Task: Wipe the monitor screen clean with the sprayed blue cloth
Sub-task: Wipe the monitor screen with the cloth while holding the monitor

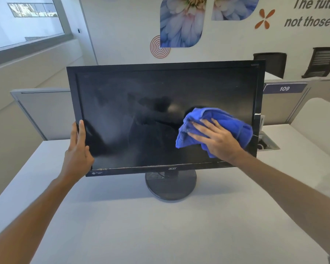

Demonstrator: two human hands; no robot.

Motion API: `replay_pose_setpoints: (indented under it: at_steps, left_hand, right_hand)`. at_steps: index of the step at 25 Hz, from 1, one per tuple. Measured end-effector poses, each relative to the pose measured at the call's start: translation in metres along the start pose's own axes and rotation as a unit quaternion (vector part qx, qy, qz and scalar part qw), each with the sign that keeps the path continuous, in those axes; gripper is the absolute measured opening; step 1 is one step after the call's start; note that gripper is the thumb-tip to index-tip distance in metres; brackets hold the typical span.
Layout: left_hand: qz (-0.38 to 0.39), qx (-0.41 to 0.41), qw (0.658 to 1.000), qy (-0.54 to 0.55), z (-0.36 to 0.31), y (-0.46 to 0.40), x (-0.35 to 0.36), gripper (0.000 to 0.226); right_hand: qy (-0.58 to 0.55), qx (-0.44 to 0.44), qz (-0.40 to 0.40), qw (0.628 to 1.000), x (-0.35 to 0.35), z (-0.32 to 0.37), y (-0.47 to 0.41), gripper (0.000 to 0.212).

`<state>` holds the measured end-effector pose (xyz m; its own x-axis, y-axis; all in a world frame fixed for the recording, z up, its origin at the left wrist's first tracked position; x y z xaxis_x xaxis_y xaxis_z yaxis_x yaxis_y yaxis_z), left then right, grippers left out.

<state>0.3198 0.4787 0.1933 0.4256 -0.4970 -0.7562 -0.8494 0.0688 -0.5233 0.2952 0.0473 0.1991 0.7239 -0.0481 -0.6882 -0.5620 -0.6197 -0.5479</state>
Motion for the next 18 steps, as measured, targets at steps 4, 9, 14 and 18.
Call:
replay_pose_setpoints:
  at_steps: [4,9,14,18]
  left_hand:
    - [-0.003,0.003,1.0,-0.006,0.001,0.0,-0.001,0.083]
    - [-0.006,0.011,1.0,-0.008,0.001,0.0,-0.001,0.084]
    - [0.005,0.0,1.0,0.001,-0.002,0.002,-0.003,0.084]
    - [0.014,-0.004,1.0,0.007,-0.007,0.001,-0.005,0.083]
  right_hand:
    - [-0.012,-0.055,0.049,0.997,0.001,0.044,0.027,0.063]
    - [-0.065,-0.006,-0.065,0.996,-0.05,0.01,-0.047,0.043]
    - [-0.012,0.042,-0.045,0.998,-0.067,-0.03,-0.156,0.061]
    - [0.007,0.039,0.037,0.999,-0.03,0.0,-0.152,0.061]
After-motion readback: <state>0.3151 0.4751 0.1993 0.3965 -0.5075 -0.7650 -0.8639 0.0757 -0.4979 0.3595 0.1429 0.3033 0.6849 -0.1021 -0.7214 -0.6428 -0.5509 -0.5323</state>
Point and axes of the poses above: each hand's wrist, its own y-axis away from the middle knuckle, its own x-axis out of the palm, z = x × y, the point moved 4 cm from there along -y, towards the middle knuckle, and after that the axes turned 2 degrees about x, right-handed, at the moved point
